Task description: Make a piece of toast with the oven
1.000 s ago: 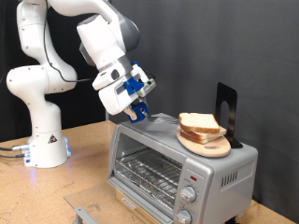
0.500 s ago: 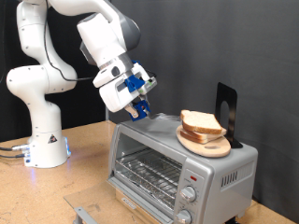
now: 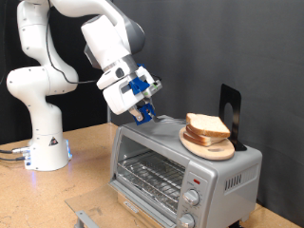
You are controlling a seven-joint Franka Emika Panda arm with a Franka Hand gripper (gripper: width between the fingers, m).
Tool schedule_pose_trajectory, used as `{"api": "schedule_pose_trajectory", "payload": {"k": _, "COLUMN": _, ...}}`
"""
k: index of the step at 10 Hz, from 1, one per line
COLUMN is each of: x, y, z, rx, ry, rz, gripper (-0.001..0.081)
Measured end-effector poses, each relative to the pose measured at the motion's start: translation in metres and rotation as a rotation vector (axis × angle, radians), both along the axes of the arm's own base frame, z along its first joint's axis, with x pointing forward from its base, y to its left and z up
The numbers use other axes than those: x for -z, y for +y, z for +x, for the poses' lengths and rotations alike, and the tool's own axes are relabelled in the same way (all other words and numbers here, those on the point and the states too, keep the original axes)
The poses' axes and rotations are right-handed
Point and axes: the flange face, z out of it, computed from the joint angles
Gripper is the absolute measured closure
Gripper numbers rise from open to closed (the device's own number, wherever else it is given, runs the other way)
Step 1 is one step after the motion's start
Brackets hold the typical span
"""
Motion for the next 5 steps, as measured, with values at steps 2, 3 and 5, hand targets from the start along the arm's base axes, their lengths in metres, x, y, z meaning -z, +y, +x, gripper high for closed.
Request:
{"api": "schedule_pose_trajectory", "payload": {"k": 2, "x": -0.0021, "y": 0.0038, "z": 0.0053, "rx": -0.007, "ry": -0.003, "rz": 0.001, "gripper": 0.0315}}
{"api": "schedule_pose_trajectory", "payload": {"k": 3, "x": -0.0029, "y": 0.0061, "z": 0.0073, "rx": -0.013, "ry": 0.0, "rz": -0.002, "gripper": 0.0315}}
{"api": "schedule_pose_trajectory", "payload": {"k": 5, "x": -0.0008, "y": 0.0113, "z": 0.007, "rx": -0.039, "ry": 0.058, "rz": -0.029, "gripper": 0.0315}}
